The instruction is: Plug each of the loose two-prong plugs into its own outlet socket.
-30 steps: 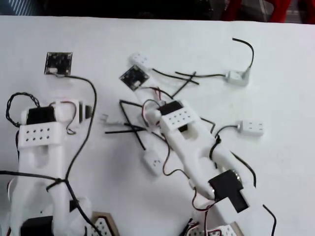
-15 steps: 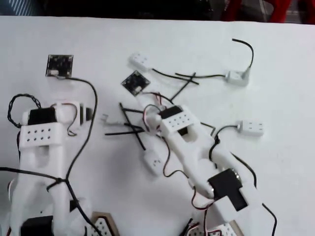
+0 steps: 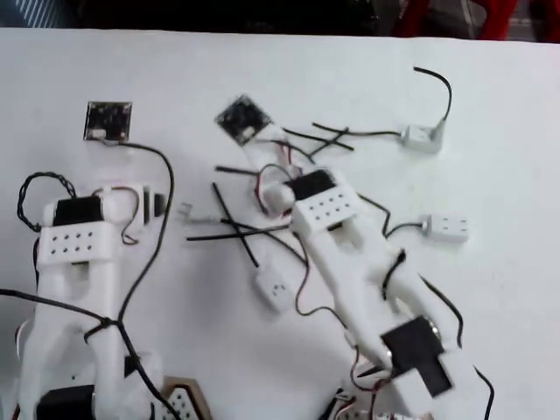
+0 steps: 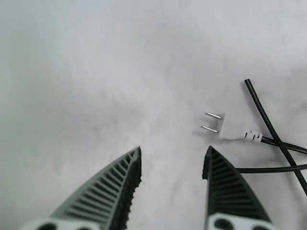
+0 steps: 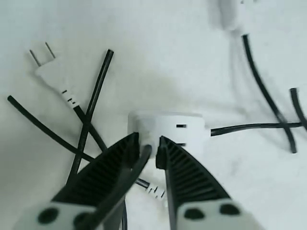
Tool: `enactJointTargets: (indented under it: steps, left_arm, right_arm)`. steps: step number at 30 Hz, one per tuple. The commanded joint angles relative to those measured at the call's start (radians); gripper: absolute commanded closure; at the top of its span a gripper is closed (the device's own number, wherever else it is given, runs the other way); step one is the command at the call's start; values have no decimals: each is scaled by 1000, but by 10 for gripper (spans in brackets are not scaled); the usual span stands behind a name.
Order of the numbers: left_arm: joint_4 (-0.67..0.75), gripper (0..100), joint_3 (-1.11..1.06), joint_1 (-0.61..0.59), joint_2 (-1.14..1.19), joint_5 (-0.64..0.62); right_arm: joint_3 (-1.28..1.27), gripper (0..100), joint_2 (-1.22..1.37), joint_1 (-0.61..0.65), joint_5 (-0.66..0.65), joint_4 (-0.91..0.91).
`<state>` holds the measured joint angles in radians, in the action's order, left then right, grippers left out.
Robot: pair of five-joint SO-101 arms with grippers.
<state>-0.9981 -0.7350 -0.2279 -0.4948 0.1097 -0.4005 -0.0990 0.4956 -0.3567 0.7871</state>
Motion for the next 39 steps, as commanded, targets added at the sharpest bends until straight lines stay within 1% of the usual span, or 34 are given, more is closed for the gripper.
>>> enactJointTargets:
  steps: [1, 7, 10, 15, 17, 23, 29, 39]
  left_arm:
    - [20, 785, 5, -4, -33, -9]
    - [20, 785, 5, -4, -33, -9]
    - [20, 785, 5, -4, -33, -9]
    - [20, 785, 3, -4, -33, -9]
    - [20, 785, 3, -4, -33, -9]
    - [21, 785, 3, -4, -33, -9]
    - [21, 785, 3, -4, -33, -9]
    - [21, 785, 3, -4, -33, -9]
  right_arm:
    - [63, 981, -125, -45, -2, 5]
    - [92, 981, -177, -168, -2, -1]
    - [121, 981, -142, -248, -2, -5]
    - [152, 981, -36, -384, -11, -73]
    - [161, 981, -2, -418, -11, -76]
    - [163, 981, -30, -438, -3, -48]
    - [164, 981, -142, -447, -3, -16]
    - [166, 980, -366, -467, -3, 114]
